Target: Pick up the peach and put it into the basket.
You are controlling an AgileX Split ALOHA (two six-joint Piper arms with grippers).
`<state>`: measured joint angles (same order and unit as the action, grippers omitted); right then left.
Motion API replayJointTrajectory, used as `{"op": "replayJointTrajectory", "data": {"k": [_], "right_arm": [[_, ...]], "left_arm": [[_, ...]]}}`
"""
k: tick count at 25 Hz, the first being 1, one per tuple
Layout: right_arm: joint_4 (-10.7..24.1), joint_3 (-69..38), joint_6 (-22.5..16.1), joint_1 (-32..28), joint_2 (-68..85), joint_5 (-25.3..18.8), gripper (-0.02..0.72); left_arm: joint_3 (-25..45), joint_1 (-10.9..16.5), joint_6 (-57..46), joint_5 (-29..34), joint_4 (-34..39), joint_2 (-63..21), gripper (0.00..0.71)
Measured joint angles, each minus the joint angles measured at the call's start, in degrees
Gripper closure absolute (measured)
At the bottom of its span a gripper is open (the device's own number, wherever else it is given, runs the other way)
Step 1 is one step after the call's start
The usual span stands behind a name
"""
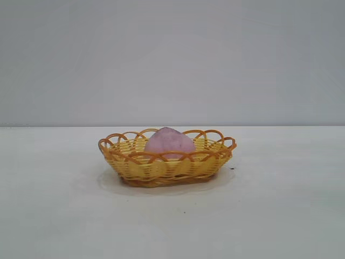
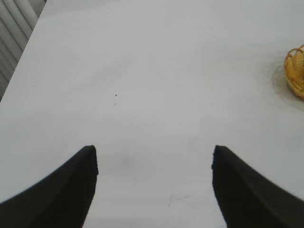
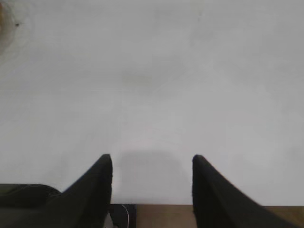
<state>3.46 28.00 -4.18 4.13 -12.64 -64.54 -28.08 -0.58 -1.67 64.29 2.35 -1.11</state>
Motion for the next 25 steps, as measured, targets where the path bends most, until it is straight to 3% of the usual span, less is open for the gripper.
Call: {"op": "replayJointTrajectory", "data": {"k": [8, 25], "right_arm": [[0.03, 0.00, -0.88, 0.00, 13.32, -0.55, 0.377], [-0.78, 0.00, -0.77, 0.00, 13.55, -0.71, 0.377]], "left_arm": [[0.00, 0.00, 0.00, 0.00, 0.00, 0.00, 0.257], [0.00, 0.00, 0.00, -0.09, 0.00, 0.00, 0.257]]}}
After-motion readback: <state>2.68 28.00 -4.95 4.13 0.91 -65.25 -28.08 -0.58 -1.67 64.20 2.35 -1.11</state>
